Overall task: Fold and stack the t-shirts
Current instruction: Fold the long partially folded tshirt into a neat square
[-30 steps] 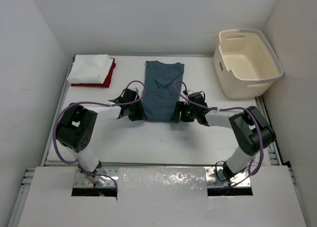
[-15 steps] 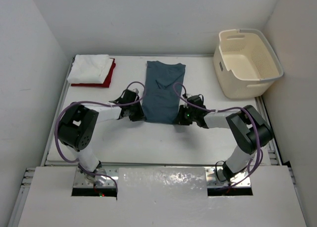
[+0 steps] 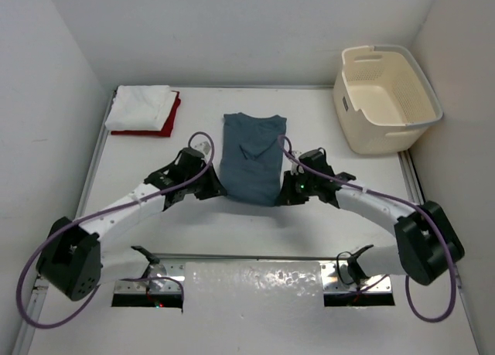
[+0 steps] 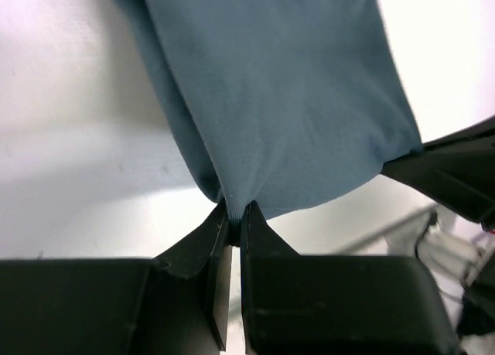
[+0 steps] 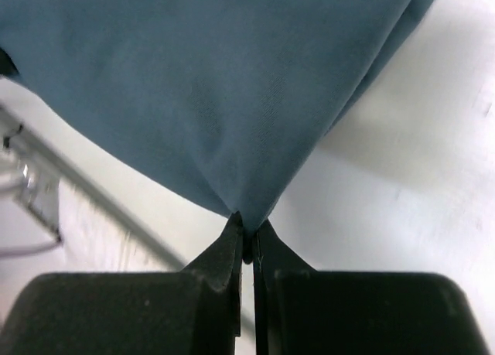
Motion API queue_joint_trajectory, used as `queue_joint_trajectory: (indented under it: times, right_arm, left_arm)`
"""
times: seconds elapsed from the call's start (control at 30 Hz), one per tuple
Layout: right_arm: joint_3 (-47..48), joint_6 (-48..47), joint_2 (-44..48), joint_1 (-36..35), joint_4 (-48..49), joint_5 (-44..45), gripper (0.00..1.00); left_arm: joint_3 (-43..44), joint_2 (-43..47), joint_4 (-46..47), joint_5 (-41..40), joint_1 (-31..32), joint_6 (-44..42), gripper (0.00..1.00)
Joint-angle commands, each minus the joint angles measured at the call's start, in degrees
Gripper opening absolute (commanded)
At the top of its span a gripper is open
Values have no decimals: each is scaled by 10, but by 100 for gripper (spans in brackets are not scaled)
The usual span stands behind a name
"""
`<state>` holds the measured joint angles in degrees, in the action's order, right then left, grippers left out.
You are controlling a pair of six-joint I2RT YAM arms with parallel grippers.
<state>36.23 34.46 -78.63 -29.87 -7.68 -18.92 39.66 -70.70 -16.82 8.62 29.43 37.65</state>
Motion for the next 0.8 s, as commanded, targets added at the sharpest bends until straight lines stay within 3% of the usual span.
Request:
queue_joint_trajectory:
  times: [0.0,0.27,0.47,0.77]
  right_arm:
    - [29,-33,37,0,-151,-34,0]
    - [142,-59,9,15,-225,-54,0]
    - [278,-79,-100,72,-252,-85,0]
    - [477,-88,-260,136,-274,-141,0]
  left_arm:
    - [37,49,-92,-12,12,22,0]
    - [149,26,-120,-79,12,1,0]
    - [276,-103,-107,-133,-11,1,0]
    - [457,-260,-62,-111,-39,-28,0]
